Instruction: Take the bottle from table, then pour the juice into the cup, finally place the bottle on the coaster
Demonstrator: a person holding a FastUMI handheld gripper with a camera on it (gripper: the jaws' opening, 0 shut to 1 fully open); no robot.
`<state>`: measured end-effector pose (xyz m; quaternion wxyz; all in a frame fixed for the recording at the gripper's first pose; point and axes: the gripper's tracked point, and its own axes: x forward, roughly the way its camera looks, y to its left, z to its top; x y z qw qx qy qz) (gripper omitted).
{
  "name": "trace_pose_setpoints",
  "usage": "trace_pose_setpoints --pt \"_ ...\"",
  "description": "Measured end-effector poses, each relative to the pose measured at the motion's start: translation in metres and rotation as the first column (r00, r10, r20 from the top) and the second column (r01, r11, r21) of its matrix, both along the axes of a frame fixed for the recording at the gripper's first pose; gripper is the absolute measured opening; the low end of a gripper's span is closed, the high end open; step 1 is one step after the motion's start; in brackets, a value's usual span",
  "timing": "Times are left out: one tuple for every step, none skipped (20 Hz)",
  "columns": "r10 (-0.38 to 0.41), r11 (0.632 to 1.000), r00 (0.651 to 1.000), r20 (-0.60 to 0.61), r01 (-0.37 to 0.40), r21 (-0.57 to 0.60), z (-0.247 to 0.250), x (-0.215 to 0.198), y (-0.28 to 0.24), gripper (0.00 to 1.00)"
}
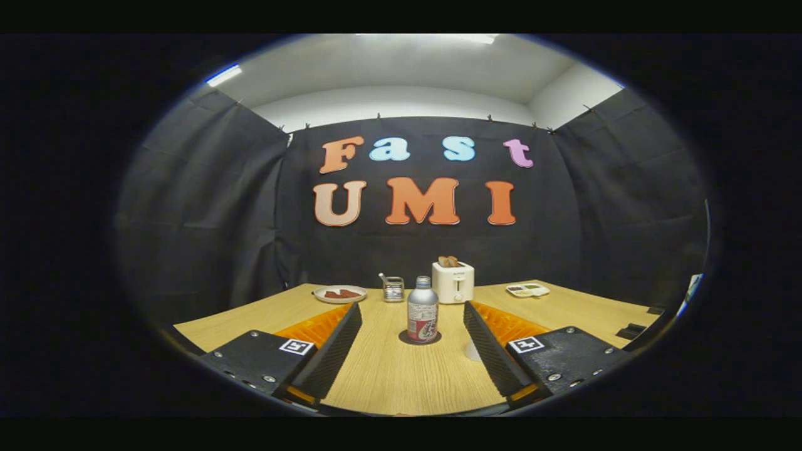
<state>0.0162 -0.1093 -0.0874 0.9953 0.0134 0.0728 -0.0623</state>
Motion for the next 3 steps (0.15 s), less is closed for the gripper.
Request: trace_pose_setpoints --pt "0.005 1.000 1.000 0.006 -0.005 0.005 0.0050 0.0000 0.0043 0.97" --pt "0.012 1.000 1.000 0.009 -0.012 0.006 0.0074 -0.0017 0.0068 0.97" --pt "0.009 1.000 1.000 0.016 -0.009 0.000 0.0123 -0.0033 0.0075 0.97"
